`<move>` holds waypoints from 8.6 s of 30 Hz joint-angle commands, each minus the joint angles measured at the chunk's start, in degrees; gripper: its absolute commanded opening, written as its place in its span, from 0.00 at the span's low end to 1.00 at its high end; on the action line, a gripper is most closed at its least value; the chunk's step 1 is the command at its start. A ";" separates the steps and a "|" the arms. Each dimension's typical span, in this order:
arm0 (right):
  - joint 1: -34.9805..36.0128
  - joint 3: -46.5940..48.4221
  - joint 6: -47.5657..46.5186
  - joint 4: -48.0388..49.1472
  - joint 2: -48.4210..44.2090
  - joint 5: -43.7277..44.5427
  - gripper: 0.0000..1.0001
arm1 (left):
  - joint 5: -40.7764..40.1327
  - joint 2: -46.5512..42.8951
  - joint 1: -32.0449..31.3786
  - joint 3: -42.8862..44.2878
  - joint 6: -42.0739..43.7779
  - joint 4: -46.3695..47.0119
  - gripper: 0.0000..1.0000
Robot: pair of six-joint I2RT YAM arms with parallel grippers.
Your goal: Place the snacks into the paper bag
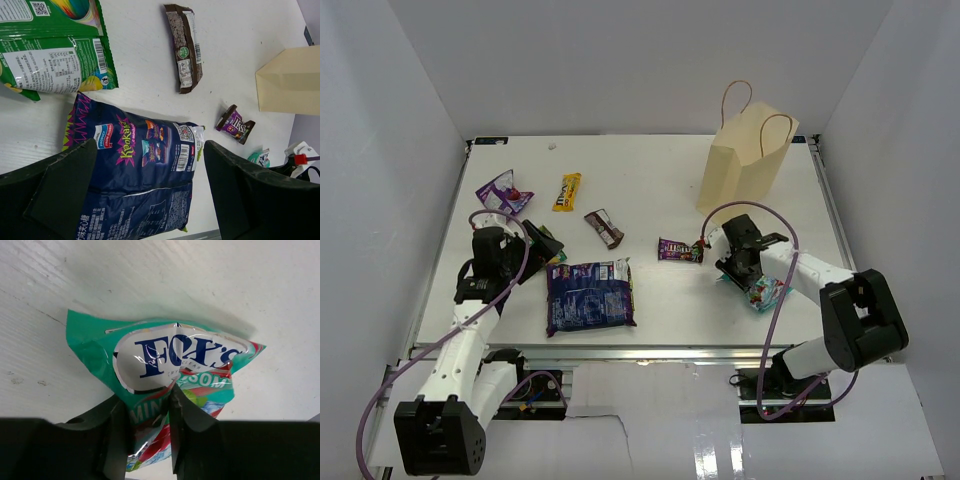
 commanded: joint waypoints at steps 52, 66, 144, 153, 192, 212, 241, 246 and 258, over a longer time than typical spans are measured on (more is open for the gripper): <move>-21.55 53.92 38.93 44.91 5.94 -68.43 0.08 | 5.84 -2.74 -0.06 -0.82 -0.07 -2.39 0.98; -16.19 50.67 35.69 36.74 7.61 -7.08 0.08 | 6.45 -2.92 -0.06 -1.97 -0.78 -1.16 0.98; 19.14 38.72 3.87 18.36 20.79 -61.14 0.90 | 42.84 8.08 -7.17 15.87 7.14 15.10 0.00; 20.81 43.02 5.63 21.97 25.01 -57.78 0.97 | 43.55 6.93 -9.46 17.72 3.88 16.33 0.00; -8.25 79.85 -2.17 17.58 12.89 -54.03 0.08 | -4.80 -5.19 -9.63 23.80 14.34 -1.95 0.86; -23.13 77.74 -36.53 2.93 12.27 -49.41 0.08 | -2.16 -4.84 -9.55 17.29 14.08 1.30 0.87; -13.64 70.80 -45.97 -7.21 15.08 -22.02 0.11 | -0.40 -4.76 -9.63 14.29 14.08 2.89 0.87; -13.64 71.50 -41.23 -6.68 16.40 -20.35 0.39 | -0.58 -4.93 -9.64 14.29 14.17 2.71 0.87; -15.57 73.70 -26.72 -2.46 15.44 -24.81 0.77 | -0.40 -3.97 -9.55 14.38 14.08 2.71 0.87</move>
